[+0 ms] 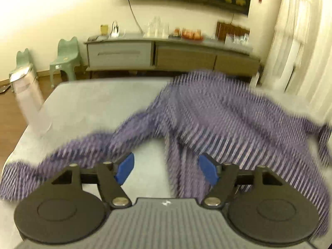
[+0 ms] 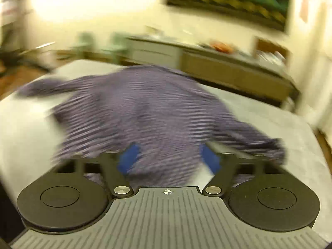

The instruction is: Fold clothes

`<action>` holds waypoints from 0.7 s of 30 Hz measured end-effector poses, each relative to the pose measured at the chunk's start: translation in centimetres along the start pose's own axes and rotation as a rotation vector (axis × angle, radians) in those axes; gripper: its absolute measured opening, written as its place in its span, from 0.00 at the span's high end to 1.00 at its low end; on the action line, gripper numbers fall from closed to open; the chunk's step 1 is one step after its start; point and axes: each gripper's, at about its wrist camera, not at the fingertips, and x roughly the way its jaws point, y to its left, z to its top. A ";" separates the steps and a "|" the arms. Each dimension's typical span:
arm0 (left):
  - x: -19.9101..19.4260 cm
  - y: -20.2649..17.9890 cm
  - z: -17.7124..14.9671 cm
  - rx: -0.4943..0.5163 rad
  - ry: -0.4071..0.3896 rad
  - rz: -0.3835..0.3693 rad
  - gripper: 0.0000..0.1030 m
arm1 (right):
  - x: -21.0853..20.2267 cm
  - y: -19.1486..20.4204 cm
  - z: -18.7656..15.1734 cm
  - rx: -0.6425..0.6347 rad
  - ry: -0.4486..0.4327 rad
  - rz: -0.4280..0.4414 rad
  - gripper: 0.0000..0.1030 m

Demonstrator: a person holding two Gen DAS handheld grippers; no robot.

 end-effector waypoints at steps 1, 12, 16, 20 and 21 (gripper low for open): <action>0.4 -0.3 -1.2 0.029 0.024 0.012 0.31 | 0.2 2.4 -1.3 -0.056 0.006 0.025 0.16; 0.1 -5.7 -1.8 0.042 -0.044 -0.127 0.30 | 4.4 5.9 -4.5 -0.154 0.211 -0.001 0.99; 0.8 -7.7 -1.6 0.066 -0.058 -0.161 0.25 | 0.9 -2.2 -1.7 0.374 0.081 0.131 0.99; 3.6 -11.1 -1.9 0.139 -0.025 -0.128 0.25 | 1.2 -7.9 -2.8 0.736 0.047 0.214 0.99; 4.3 -11.8 -2.1 0.158 -0.011 -0.115 0.30 | 1.7 -8.5 -3.4 0.794 0.055 0.233 0.99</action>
